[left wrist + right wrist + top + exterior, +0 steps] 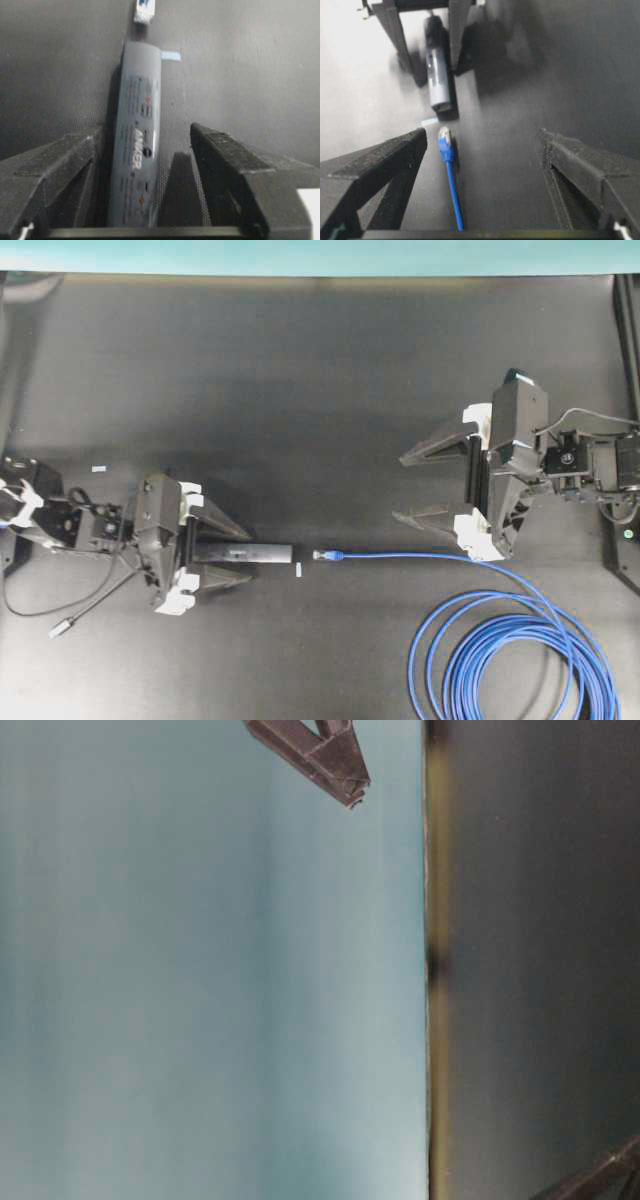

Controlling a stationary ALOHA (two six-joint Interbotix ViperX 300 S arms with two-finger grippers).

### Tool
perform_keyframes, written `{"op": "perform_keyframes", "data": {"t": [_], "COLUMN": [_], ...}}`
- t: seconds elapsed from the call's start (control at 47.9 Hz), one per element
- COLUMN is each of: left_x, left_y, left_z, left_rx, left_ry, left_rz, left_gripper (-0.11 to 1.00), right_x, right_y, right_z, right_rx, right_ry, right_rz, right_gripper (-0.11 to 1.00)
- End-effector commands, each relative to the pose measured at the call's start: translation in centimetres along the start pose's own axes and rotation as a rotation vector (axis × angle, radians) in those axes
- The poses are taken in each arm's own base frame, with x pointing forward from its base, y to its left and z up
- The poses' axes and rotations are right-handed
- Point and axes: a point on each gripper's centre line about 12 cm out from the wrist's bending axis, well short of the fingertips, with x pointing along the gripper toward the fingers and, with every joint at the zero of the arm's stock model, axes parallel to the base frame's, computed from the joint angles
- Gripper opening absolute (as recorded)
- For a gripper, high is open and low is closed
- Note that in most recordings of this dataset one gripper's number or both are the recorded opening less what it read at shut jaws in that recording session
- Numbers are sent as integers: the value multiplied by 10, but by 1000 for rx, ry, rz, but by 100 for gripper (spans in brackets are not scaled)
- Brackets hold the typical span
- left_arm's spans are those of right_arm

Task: Insert the LAN cable into the hub.
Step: 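Lift the grey hub with the left gripper, pointing its port right, then lower the right gripper onto the blue cable's connector and grasp it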

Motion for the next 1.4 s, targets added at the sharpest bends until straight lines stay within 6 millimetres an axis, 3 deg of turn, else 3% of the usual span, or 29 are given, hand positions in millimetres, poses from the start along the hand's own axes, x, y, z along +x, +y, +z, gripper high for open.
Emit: {"op": "perform_keyframes", "data": {"t": [0.0, 0.063, 0.188, 0.355, 0.709, 0.918, 1.189, 1.377], "left_x": [1, 1, 2, 0, -28, -50, -53, -50], "left_y": [0, 0, -6, -8, -16, -12, -11, -10], "left_z": [-1, -2, -5, 7, 85, 117, 121, 120], "left_rx": [7, 13, 42, 63, 122, 141, 121, 111], "left_ry": [8, 20, 36, 28, 25, 66, 69, 90], "left_rz": [0, 0, -15, -16, 20, 64, 72, 77], "left_gripper": [63, 56, 28, 28, 28, 28, 28, 28], "right_x": [-1, -2, -2, -1, 27, 51, 93, 111], "right_y": [3, 5, 5, 8, 13, 13, 17, 24], "right_z": [6, 6, 6, 4, -23, -47, -77, -87], "right_rx": [6, 5, 4, 0, -33, -44, -60, -73], "right_ry": [-20, -25, -26, -21, 50, 60, 117, 145], "right_rz": [11, 15, 18, 25, 37, 42, 46, 57], "right_gripper": [84, 84, 83, 83, 83, 83, 83, 83]}}
